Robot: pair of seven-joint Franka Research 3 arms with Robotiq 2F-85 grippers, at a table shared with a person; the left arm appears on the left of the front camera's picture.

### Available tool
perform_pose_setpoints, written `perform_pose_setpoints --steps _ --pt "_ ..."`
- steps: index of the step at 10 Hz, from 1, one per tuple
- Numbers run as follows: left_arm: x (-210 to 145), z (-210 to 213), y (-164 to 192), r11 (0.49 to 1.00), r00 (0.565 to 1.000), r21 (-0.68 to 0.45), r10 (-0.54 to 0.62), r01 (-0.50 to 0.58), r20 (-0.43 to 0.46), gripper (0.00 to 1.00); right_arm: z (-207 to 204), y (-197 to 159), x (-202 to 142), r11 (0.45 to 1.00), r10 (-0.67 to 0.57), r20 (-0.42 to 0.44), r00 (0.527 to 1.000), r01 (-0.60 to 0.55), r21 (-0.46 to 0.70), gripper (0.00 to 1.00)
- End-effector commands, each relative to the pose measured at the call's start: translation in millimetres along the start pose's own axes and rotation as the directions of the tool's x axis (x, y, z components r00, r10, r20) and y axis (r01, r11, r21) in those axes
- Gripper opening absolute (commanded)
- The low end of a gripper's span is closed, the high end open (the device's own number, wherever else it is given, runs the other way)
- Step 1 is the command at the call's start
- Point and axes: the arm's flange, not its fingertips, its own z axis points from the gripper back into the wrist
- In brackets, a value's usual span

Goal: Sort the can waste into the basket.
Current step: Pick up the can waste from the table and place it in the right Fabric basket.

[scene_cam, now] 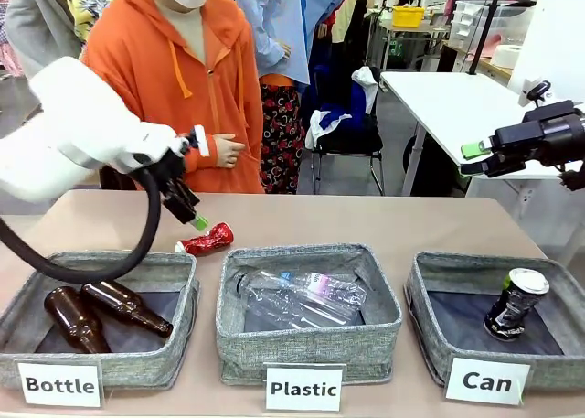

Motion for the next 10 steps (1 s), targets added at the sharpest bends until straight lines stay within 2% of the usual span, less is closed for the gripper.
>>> perform_pose_setpoints --steps 1,3,7,9,10 --pt "9 -28 15 0.999 0.990 0.051 0.007 0.000 -0.139 1.00 2 1 0 1.000 0.020 -0.004 1.000 -0.020 0.002 1.00" --pt "12 -61 16 0.996 0.973 0.089 -0.011 0.032 -0.229 1.00 2 1 0 1.000 0.020 -0.004 1.000 -0.020 0.002 1.00" --pt "9 -94 13 0.998 0.956 0.058 -0.021 0.040 -0.293 1.00 2 1 0 1.000 0.020 -0.004 1.000 -0.020 0.002 1.00" --pt "10 -98 16 1.000 0.954 0.031 0.007 0.003 -0.298 1.00 2 1 0 1.000 0.020 -0.004 1.000 -0.020 0.002 1.00" --pt "10 -96 17 0.999 0.946 0.051 0.006 0.011 -0.323 0.52 2 1 0 1.000 0.020 -0.004 1.000 -0.020 0.002 1.00"
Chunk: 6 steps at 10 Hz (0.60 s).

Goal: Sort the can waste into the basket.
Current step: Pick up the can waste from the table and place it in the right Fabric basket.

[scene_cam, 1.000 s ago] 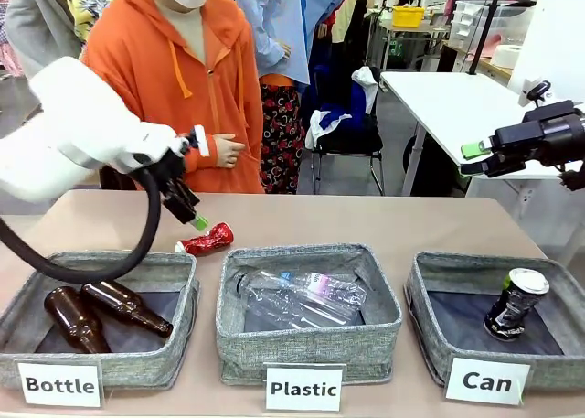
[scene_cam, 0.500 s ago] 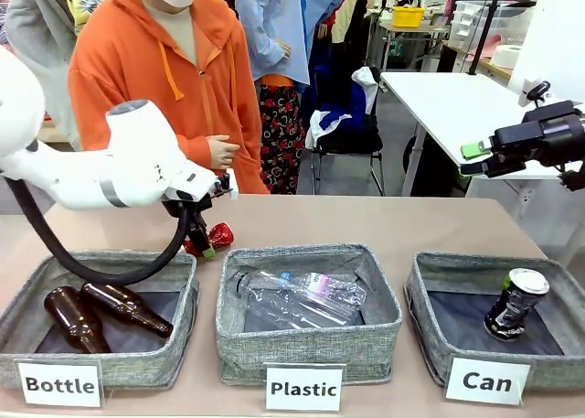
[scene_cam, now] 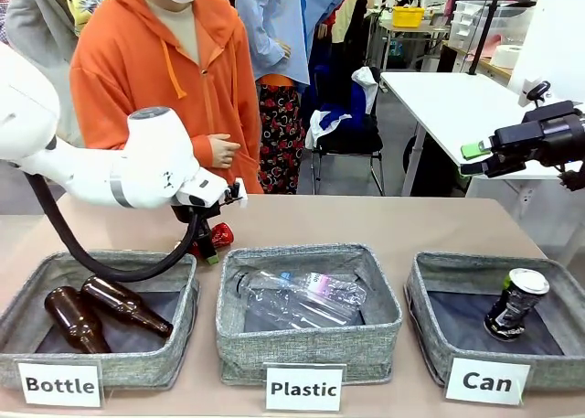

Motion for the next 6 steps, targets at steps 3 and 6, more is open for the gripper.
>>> perform_pose_setpoints --steps 3,6 --pt "0.6 3.6 0.5 1.000 1.000 -0.007 0.009 -0.009 -0.029 0.00 1.7 1.0 -0.4 1.000 0.020 -0.004 1.000 -0.020 0.002 1.00" --pt "-3.1 7.0 -1.3 1.000 1.000 -0.014 0.001 -0.001 -0.019 0.06 1.7 1.0 -0.4 1.000 0.020 -0.004 1.000 -0.020 0.002 1.00"
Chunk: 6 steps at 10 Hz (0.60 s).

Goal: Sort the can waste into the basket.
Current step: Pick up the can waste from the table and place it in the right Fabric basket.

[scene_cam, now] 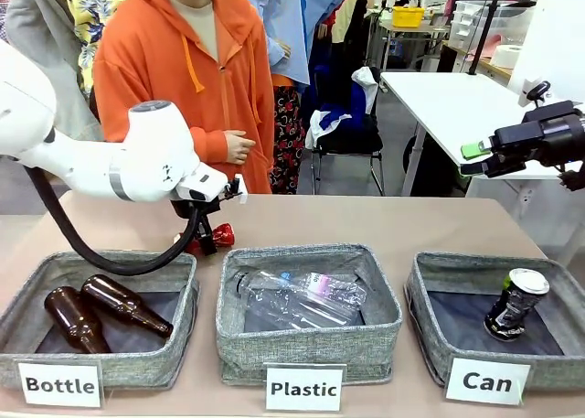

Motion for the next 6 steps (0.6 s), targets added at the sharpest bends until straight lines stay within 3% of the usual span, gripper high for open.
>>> perform_pose_setpoints --steps 1,4,6 --pt "-7 3 -4 1.000 1.000 -0.019 -0.006 0.006 0.002 0.00 2 1 0 1.000 0.020 -0.004 1.000 -0.020 0.002 1.00" --pt "-20 20 -8 0.999 0.999 -0.024 0.024 -0.023 0.049 0.00 2 1 0 1.000 0.020 -0.004 1.000 -0.020 0.002 1.00" --pt "-30 69 -21 0.999 0.992 -0.029 0.020 -0.016 0.126 0.00 2 1 0 1.000 0.020 -0.004 1.000 -0.020 0.002 1.00"
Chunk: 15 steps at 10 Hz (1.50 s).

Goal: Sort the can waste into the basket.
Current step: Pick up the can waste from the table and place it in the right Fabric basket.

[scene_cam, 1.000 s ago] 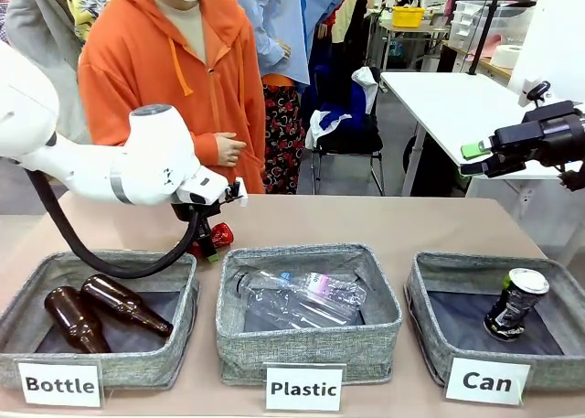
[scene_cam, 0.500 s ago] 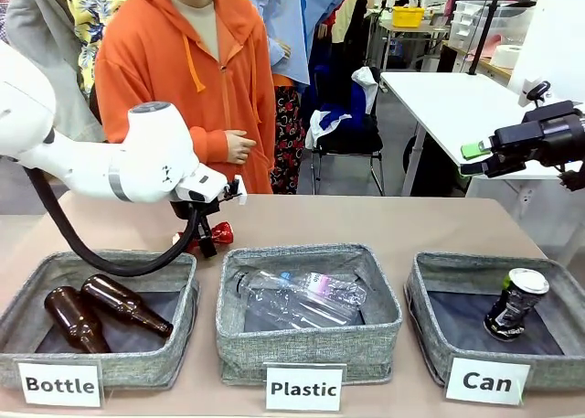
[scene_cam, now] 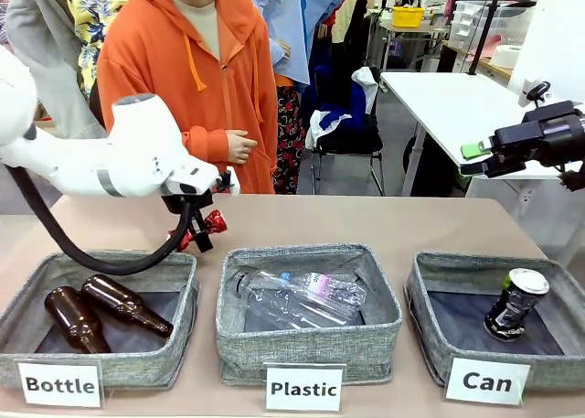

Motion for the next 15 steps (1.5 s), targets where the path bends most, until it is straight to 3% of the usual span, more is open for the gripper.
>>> perform_pose_setpoints --steps 1,3,5,6,7,8,9,11,12,13,14,15 --pt "-20 69 -25 0.999 0.994 0.000 -0.034 0.034 0.105 0.00 2 1 0 1.000 0.020 -0.004 1.000 -0.020 0.002 1.00" --pt "-38 145 -52 0.998 0.983 0.009 -0.065 0.064 0.174 0.00 2 1 0 1.000 0.020 -0.004 1.000 -0.020 0.002 1.00" --pt "-76 186 -94 0.984 0.980 -0.115 -0.113 0.132 0.163 0.00 2 1 0 1.000 0.020 -0.004 1.000 -0.020 0.002 1.00" --pt "-100 194 -122 0.951 0.957 -0.184 -0.213 0.249 0.197 0.00 2 1 0 1.000 0.020 -0.004 1.000 -0.020 0.002 1.00" --pt "-114 194 -139 0.936 0.954 -0.230 -0.225 0.268 0.196 0.00 2 1 0 1.000 0.020 -0.004 1.000 -0.020 0.002 1.00" --pt "-120 191 -146 0.936 0.958 -0.246 -0.206 0.252 0.200 0.00 2 1 0 1.000 0.020 -0.004 1.000 -0.020 0.002 1.00" --pt "-94 198 -127 0.956 0.961 -0.201 -0.168 0.213 0.221 0.00 2 1 0 1.000 0.020 -0.004 1.000 -0.020 0.002 1.00" --pt "-94 198 -127 0.956 0.961 -0.201 -0.168 0.213 0.221 0.00 2 1 0 1.000 0.020 -0.004 1.000 -0.020 0.002 1.00" --pt "-111 196 -143 0.943 0.957 -0.232 -0.185 0.237 0.224 0.00 0 0 0 1.000 0.000 0.000 1.000 0.000 0.000 1.00" --pt "-84 177 -149 0.901 0.899 -0.273 -0.220 0.336 0.379 0.00 33 21 3 0.983 0.074 -0.120 0.990 -0.093 -0.159 1.00" --pt "-41 168 -163 0.915 0.889 -0.236 -0.213 0.327 0.406 0.00 67 32 1 0.965 0.043 -0.190 0.981 -0.090 -0.248 1.00" --pt "11 166 -186 0.909 0.864 -0.182 -0.271 0.375 0.424 0.00 107 42 -7 0.918 0.051 -0.186 0.981 -0.120 -0.379 1.00"
